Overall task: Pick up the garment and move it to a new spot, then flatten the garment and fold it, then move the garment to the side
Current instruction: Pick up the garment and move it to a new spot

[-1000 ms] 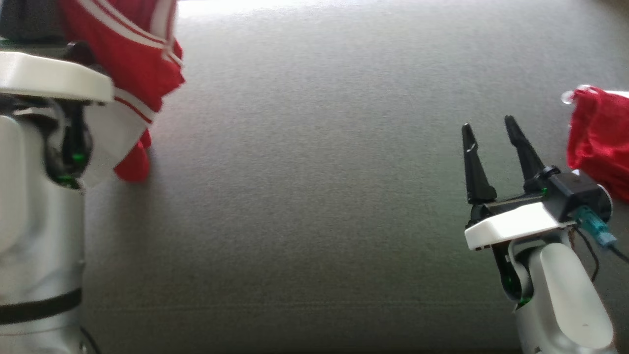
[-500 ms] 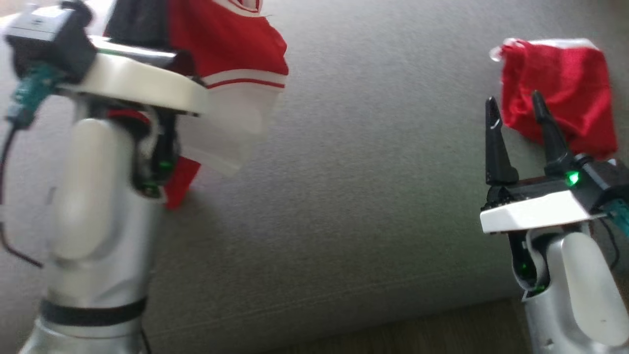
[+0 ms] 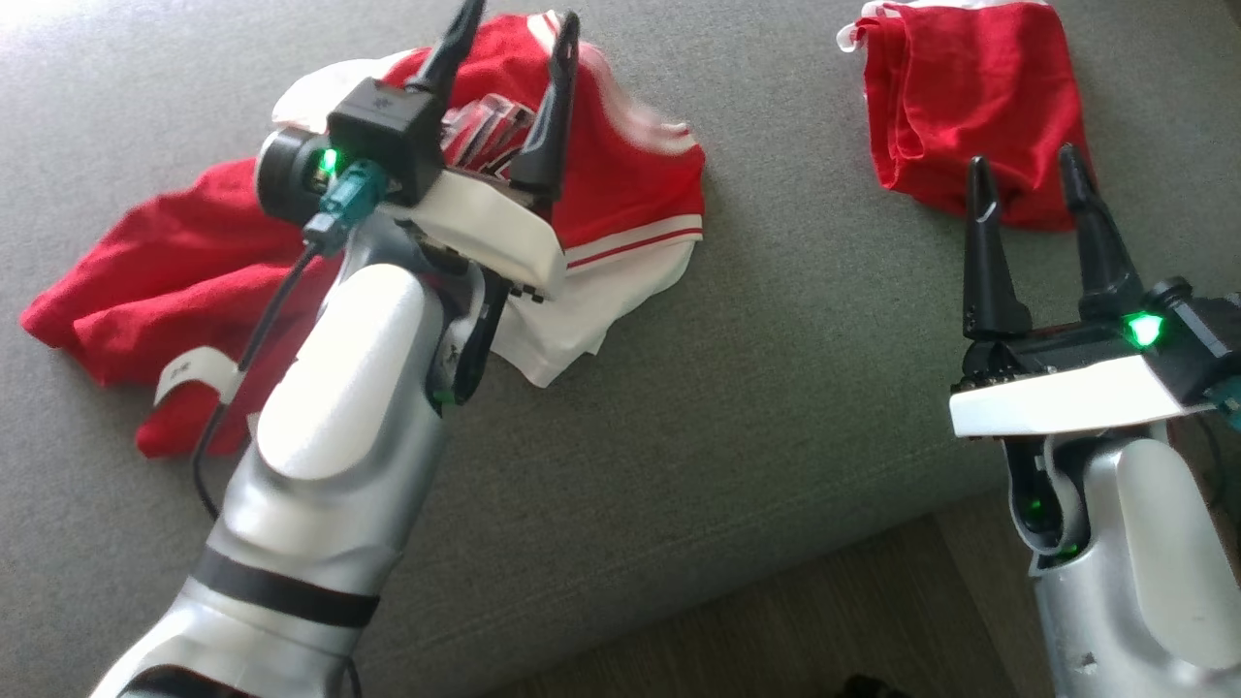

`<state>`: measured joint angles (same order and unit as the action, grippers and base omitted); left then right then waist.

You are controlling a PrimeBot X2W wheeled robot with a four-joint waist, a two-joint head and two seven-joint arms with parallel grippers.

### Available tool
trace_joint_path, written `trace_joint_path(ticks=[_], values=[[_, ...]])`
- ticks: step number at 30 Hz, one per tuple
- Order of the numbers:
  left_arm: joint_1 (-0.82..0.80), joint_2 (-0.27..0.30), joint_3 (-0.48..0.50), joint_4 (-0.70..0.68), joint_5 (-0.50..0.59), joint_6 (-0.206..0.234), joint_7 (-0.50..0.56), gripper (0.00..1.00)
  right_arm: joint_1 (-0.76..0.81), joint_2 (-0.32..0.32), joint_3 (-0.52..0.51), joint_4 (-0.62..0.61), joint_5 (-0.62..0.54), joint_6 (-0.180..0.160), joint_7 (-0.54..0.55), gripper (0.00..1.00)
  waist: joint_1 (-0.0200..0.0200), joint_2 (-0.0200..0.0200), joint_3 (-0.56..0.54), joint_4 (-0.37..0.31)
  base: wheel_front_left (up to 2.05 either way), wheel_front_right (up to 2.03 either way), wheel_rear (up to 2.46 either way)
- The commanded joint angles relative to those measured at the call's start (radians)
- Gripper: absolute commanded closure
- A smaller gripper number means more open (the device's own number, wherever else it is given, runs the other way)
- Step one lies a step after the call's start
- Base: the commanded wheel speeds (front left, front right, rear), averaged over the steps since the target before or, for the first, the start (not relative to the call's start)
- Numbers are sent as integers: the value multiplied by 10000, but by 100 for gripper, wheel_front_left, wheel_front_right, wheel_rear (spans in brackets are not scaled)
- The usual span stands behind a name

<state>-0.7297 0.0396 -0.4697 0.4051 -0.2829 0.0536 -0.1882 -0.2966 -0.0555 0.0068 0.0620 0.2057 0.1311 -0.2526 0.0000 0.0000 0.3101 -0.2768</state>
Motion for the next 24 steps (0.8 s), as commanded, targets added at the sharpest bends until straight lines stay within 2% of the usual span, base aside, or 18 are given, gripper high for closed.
trace_joint_path(ticks=[1, 6, 12, 17, 24], values=[[-402, 116, 175, -167, -39, -5, -188, 0, -167, 53, 174, -407, 79, -4, -91, 0, 0, 0, -30, 7, 0, 0, 0], [-260, 220, 320, 53, -162, 97, -533, 0, -15, 53, 35, -415, -71, -4, -91, 0, 0, 0, -327, 489, 0, 0, 0], [395, 972, 968, -664, -6, 397, -714, 0, 237, 53, 148, -282, -479, -4, -91, 0, 0, 0, -951, 1475, 0, 0, 0], [1724, 1628, 1616, -1684, 85, 620, -731, 0, 521, 53, 188, 57, -808, -4, -91, 0, 0, 0, -1503, 2364, 0, 0, 0], [4057, 1924, 2411, -2653, 7, 753, -734, 0, 859, 53, 175, 542, -1002, -4, -91, 0, 0, 0, -1941, 3243, 0, 0, 0]])
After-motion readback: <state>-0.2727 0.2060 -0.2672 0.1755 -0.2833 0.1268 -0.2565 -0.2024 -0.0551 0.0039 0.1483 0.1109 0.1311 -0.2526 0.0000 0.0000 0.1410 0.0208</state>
